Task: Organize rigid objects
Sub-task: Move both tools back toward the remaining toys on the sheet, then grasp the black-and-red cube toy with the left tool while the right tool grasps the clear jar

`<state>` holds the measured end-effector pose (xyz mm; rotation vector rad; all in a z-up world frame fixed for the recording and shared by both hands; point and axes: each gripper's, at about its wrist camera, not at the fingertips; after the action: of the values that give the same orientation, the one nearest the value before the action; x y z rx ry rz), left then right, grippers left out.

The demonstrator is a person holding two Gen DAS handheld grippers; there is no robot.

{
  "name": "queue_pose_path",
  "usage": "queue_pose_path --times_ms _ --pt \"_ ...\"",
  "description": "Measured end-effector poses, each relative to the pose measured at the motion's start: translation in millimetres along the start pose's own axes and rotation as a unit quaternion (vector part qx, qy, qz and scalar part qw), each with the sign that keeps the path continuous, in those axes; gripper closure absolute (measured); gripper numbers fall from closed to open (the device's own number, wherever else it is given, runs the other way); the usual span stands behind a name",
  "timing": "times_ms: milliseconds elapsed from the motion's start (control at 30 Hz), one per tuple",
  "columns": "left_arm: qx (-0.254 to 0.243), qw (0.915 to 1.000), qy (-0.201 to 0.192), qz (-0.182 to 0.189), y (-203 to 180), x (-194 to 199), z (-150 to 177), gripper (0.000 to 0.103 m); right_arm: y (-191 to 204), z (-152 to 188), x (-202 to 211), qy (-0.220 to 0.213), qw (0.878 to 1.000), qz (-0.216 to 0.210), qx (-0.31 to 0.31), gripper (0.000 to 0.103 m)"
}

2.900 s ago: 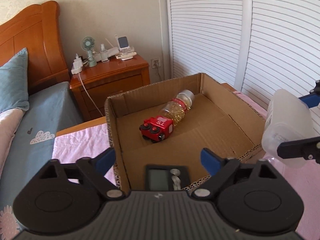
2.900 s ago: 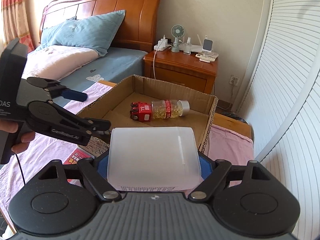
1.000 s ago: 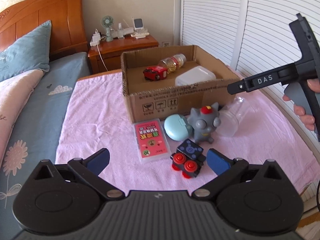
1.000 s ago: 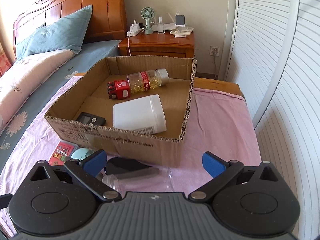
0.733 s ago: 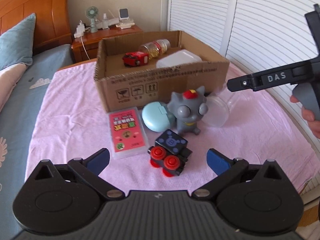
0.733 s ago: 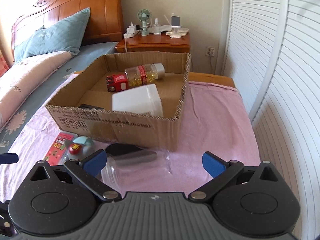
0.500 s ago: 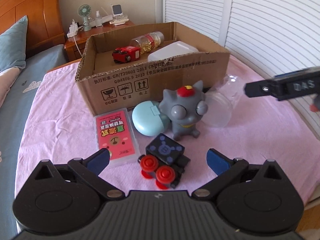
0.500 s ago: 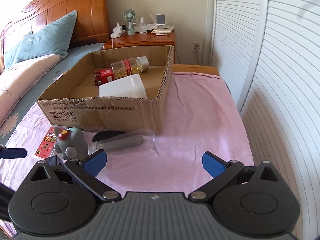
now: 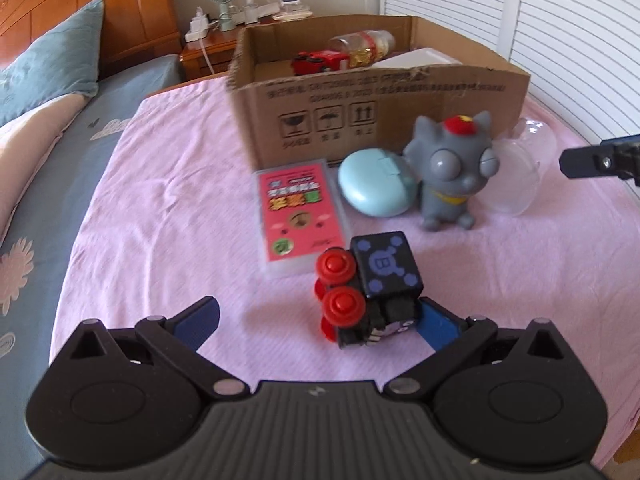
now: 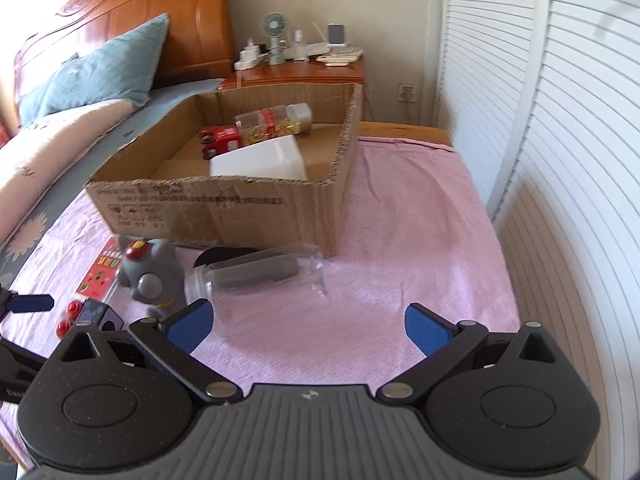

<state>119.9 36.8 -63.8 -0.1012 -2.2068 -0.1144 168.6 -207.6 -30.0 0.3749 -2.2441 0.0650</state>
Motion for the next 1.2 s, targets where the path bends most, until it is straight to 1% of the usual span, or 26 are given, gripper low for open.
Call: queue_pose_path --times_ms 100,200,300,500,700,767,900,1033,1200 --pt "0.035 0.9993 0.004 0.015 10 -1 4 0.000 5 2 -5 0.007 0.999 -0.021 0.028 0.000" --pt "0.037 0.9992 -0.007 0.013 10 1 8 0.000 12 3 -12 0.015 0.998 -0.025 0.051 0.000" --pt "0.040 0.9989 -0.020 0.009 8 2 13 0.000 19 6 -17 0.009 0.997 -0.027 0.078 0.000" --pt "0.036 0.9990 -0.023 0.013 8 4 15 0.000 21 3 -33 -0.003 0.994 -0.023 0.103 0.000" --pt "0.034 0.9991 -0.023 0.014 7 5 16 0.000 23 -5 -44 -0.020 0.993 -0.022 0.112 0.000" --pt "0.034 0.9991 -0.023 0.014 7 5 16 0.000 26 -6 -44 -0.021 0.993 -0.018 0.112 0.009" --pt "0.034 0.9990 -0.024 0.013 7 5 16 0.000 32 -1 -38 -0.021 0.994 -0.002 0.109 0.009" --pt "0.036 0.9990 -0.025 0.012 7 5 17 0.000 34 7 -28 -0.012 0.995 0.027 0.093 0.009" --pt "0.032 0.9991 -0.025 0.014 2 4 14 0.000 28 18 -18 -0.007 0.997 0.037 0.068 0.009"
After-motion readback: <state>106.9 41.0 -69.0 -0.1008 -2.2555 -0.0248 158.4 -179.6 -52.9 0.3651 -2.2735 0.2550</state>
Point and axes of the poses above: each gripper's, at about its wrist camera, not at the fingertips, and x roughly against the way its jaws point, y to its left, z to its underside, and after that the axes turned 2 degrees about y, right-handed
